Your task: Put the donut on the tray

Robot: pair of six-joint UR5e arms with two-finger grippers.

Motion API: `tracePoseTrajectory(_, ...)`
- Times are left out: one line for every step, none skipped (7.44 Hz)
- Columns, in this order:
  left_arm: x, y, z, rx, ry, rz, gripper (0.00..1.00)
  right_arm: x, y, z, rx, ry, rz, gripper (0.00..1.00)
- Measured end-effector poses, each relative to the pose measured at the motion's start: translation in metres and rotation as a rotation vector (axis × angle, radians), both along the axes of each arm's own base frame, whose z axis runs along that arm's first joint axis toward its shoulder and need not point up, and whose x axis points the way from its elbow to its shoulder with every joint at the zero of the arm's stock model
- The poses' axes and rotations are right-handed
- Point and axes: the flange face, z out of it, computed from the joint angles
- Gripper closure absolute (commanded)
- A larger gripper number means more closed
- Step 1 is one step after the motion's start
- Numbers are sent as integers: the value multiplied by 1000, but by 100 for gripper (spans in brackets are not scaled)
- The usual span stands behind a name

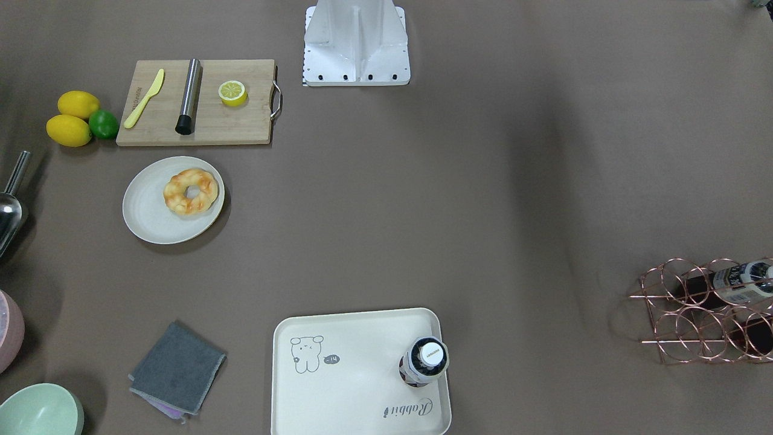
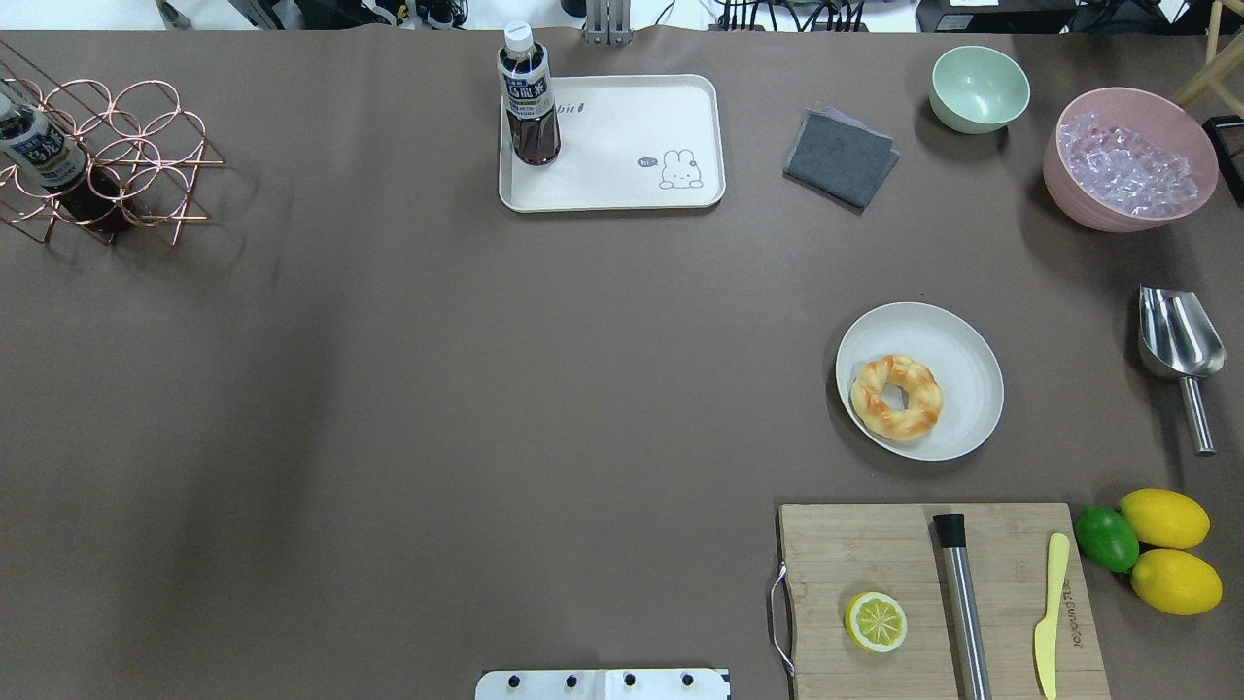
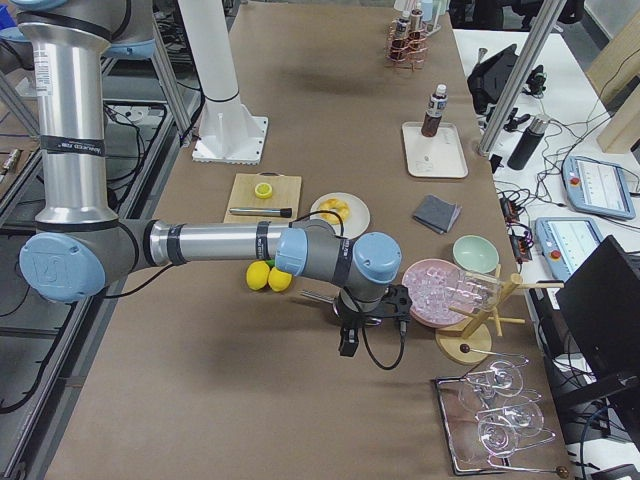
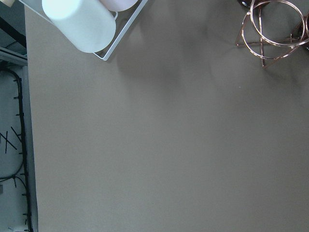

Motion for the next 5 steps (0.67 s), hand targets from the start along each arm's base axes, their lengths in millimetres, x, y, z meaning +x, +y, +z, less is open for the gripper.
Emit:
tracePoseTrajectory(0, 0, 0, 0, 0, 0, 2, 1, 1, 1, -1, 0, 3, 0)
tracePoseTrajectory(1, 0, 1, -1, 0, 3, 2, 3, 2, 2, -3, 0, 7, 0)
tracePoseTrajectory(8, -1, 2, -4, 0, 16, 2, 5, 3, 3, -6, 0, 10, 0)
tracePoseTrajectory(16, -2, 5, -10, 0, 33, 2, 6, 5, 4, -8, 0, 13, 0)
tracePoseTrajectory(24, -3, 10, -20, -1, 51, 2, 8, 6, 3, -6, 0, 17, 0)
